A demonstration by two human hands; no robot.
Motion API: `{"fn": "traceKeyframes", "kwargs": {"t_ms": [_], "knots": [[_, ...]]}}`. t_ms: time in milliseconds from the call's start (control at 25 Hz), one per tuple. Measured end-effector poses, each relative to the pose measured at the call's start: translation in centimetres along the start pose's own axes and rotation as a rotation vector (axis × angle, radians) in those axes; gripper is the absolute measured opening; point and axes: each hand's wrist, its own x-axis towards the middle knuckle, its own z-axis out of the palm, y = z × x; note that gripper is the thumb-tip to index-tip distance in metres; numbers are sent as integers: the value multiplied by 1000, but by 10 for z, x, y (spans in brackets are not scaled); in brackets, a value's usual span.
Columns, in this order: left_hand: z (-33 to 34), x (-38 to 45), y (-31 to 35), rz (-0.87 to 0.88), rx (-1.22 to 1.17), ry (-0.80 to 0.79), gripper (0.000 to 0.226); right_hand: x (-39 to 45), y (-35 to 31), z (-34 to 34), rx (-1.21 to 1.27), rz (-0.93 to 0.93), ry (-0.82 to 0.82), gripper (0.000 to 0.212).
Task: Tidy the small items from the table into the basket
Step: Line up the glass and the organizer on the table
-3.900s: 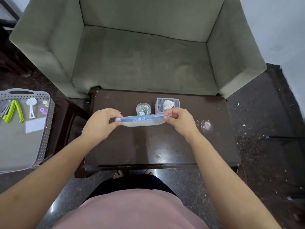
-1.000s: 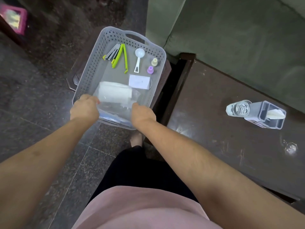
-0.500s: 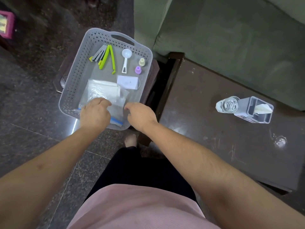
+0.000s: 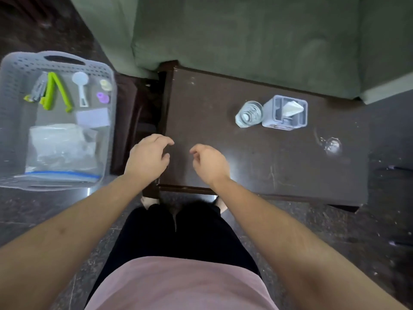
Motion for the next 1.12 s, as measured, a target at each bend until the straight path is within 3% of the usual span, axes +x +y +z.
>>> {"fn": "traceKeyframes", "kwargs": {"t_ms": [200,280,400,520,640,920,1120], "knots": [[52,36,82,38,-45,-101,50,-2,111,-52,294,245,275,27],[100,75,122,-34,-94,-92,62,30,194,-72,430,372,436,25],[119,108,157,-150,-162,-57,80,68,251,-98,717,545,609,31],[137,141,194,-186,-173,-36,94,105,284,-108,1107,737,432,38],[147,172,209,-229,-145,-23,104,129,291,-111,1291,862,317,41],[167,226,205,-184,1,-136,120,163,304,-100,1406,895,362,31],[173,236,208,-156,-9,-74,98,166,305,-102,1476,898,438,34]]}}
